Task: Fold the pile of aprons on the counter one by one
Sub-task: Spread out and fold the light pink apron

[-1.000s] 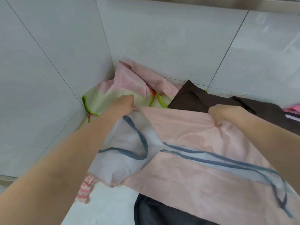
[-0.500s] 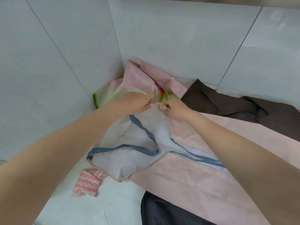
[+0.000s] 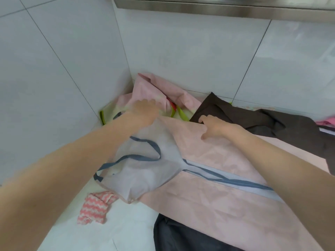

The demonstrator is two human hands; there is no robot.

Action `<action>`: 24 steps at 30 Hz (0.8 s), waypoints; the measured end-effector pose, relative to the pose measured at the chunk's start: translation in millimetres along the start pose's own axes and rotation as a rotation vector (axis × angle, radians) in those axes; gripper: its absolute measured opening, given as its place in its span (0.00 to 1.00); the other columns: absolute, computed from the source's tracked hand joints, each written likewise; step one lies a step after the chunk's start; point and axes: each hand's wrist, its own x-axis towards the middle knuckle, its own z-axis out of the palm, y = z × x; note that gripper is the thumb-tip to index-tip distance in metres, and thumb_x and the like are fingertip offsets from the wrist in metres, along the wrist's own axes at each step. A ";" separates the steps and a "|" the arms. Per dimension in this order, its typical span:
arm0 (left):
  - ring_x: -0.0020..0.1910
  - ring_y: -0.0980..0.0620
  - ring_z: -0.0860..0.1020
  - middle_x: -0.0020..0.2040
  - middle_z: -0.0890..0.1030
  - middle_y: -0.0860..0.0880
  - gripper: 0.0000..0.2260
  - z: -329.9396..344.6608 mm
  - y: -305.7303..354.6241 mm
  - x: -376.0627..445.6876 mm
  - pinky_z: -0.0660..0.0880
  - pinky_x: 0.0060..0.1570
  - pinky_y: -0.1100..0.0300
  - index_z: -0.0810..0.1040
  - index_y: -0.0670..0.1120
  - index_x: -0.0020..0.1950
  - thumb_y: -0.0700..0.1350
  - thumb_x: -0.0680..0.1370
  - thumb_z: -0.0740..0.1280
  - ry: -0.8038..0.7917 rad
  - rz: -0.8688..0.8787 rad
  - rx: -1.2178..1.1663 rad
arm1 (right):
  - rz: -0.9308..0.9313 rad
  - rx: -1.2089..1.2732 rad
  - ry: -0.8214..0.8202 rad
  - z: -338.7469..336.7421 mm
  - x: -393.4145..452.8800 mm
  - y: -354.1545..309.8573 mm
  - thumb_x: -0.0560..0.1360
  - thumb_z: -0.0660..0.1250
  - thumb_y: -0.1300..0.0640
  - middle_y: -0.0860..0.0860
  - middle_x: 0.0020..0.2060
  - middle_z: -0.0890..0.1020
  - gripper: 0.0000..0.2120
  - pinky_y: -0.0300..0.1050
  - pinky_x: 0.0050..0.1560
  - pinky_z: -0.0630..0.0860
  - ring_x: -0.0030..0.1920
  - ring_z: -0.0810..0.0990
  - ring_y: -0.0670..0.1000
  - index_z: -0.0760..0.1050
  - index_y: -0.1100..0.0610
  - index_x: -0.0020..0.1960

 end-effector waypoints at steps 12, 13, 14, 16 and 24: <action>0.74 0.43 0.53 0.77 0.51 0.46 0.29 26.9 162.2 38.4 0.59 0.68 0.51 0.49 0.45 0.76 0.38 0.79 0.59 -0.006 0.313 -0.132 | 0.383 -0.153 0.024 23.4 -84.4 133.8 0.73 0.68 0.53 0.56 0.63 0.68 0.30 0.53 0.61 0.66 0.64 0.67 0.58 0.60 0.57 0.70; 0.73 0.42 0.53 0.76 0.53 0.45 0.30 28.5 163.2 41.5 0.58 0.69 0.50 0.48 0.44 0.76 0.39 0.79 0.60 -0.020 0.291 -0.129 | 0.378 -0.145 0.041 23.9 -86.2 136.4 0.73 0.69 0.52 0.56 0.62 0.67 0.30 0.52 0.60 0.66 0.63 0.67 0.58 0.60 0.57 0.70; 0.73 0.42 0.54 0.75 0.57 0.45 0.30 30.1 165.4 44.2 0.57 0.69 0.49 0.49 0.44 0.76 0.39 0.79 0.60 -0.031 0.266 -0.119 | 0.370 -0.132 0.060 24.2 -87.6 138.9 0.73 0.69 0.53 0.57 0.61 0.68 0.29 0.52 0.59 0.66 0.62 0.67 0.58 0.61 0.57 0.69; 0.71 0.43 0.59 0.71 0.65 0.45 0.25 31.8 166.2 48.8 0.57 0.68 0.50 0.55 0.44 0.74 0.39 0.79 0.59 -0.004 0.204 -0.090 | 0.346 -0.110 0.074 20.6 -87.9 138.9 0.73 0.68 0.56 0.56 0.58 0.70 0.22 0.51 0.57 0.65 0.60 0.70 0.58 0.65 0.58 0.64; 0.59 0.46 0.73 0.56 0.77 0.47 0.09 12.0 135.2 46.7 0.62 0.59 0.54 0.72 0.47 0.58 0.38 0.78 0.60 0.170 0.176 0.043 | 0.340 -0.129 -0.183 -15.2 -99.8 129.0 0.68 0.75 0.56 0.53 0.47 0.74 0.18 0.46 0.49 0.72 0.50 0.76 0.56 0.69 0.59 0.51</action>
